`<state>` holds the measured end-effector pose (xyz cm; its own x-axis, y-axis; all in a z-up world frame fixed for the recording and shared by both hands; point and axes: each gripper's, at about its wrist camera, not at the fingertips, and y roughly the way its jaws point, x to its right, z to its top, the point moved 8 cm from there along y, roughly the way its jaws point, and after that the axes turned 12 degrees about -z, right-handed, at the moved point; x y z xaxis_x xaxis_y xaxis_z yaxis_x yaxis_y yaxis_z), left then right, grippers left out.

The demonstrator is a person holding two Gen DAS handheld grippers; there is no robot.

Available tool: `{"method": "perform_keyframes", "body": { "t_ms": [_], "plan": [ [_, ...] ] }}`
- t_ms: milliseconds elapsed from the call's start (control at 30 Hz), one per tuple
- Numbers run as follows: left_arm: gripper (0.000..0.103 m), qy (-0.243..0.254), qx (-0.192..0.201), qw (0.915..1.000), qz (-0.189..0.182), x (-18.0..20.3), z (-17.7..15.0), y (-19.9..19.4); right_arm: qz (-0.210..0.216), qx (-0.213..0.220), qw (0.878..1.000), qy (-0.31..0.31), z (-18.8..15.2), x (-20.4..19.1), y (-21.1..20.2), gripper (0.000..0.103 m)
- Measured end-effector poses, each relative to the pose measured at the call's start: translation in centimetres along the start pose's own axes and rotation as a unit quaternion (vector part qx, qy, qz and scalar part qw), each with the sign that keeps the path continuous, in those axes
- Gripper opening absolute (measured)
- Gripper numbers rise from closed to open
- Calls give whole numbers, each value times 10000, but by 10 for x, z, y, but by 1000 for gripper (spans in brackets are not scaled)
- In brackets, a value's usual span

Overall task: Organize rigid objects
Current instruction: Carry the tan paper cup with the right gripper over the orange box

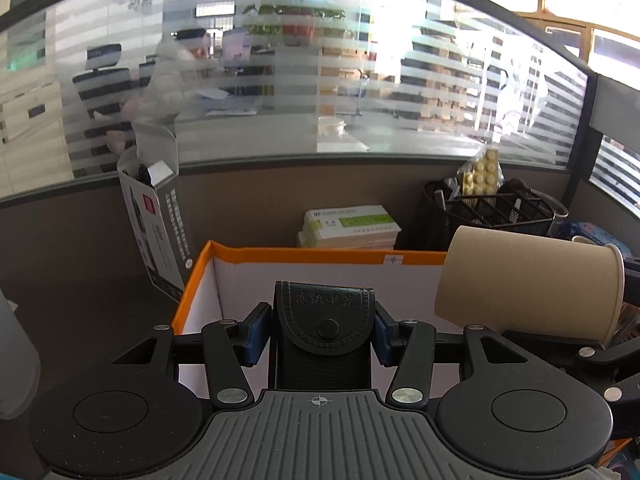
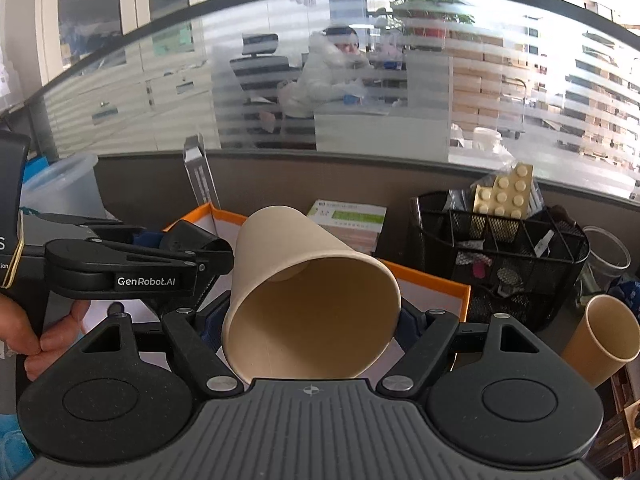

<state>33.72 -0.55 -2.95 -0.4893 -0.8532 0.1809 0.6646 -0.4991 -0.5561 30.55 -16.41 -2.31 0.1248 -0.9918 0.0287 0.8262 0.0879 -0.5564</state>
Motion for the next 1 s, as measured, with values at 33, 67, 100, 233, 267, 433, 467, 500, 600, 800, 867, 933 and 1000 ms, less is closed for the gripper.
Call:
{"method": "perform_keyframes", "body": {
  "t_ms": [33,67,100,233,267,433,467,500,600,800,867,933,1000],
  "plan": [
    [49,0,-16,10000,2,0,-1,1,-5,-23,10000,-8,-1,-1,2,76],
    [49,1,-37,10000,3,0,-2,3,-18,-47,10000,-17,-3,-1,4,76],
    [49,7,-56,10000,-3,0,-3,4,-32,-77,10000,-34,-4,-2,6,76],
    [49,20,-121,9999,5,0,-7,7,-73,-191,9998,-89,-10,-3,15,76],
    [49,25,-143,9999,13,0,-8,8,-76,-219,9997,-96,-12,-3,17,76],
    [49,48,-219,9997,20,-1,-14,13,-128,-339,9992,-146,-20,-5,24,76],
    [49,52,-208,9998,24,0,-13,12,-142,-364,9991,-157,-21,-5,26,76],
    [49,57,-211,9998,16,0,-13,12,-160,-387,9990,-170,-23,-5,27,76],
    [49,103,-229,9997,32,1,-14,10,-198,-433,9987,-196,-27,-5,30,76],
    [49,136,-288,9995,56,2,-18,9,-264,-469,9983,-243,-27,-6,31,76],
    [49,157,-313,9994,53,3,-19,9,-291,-476,9980,-284,-27,-7,31,76],
    [49,184,-345,9992,70,3,-20,8,-308,-498,9978,-319,-27,-7,32,76],
    [49,220,-396,9989,83,3,-21,9,-342,-526,9974,-367,-27,-7,32,76]
  ]
}}
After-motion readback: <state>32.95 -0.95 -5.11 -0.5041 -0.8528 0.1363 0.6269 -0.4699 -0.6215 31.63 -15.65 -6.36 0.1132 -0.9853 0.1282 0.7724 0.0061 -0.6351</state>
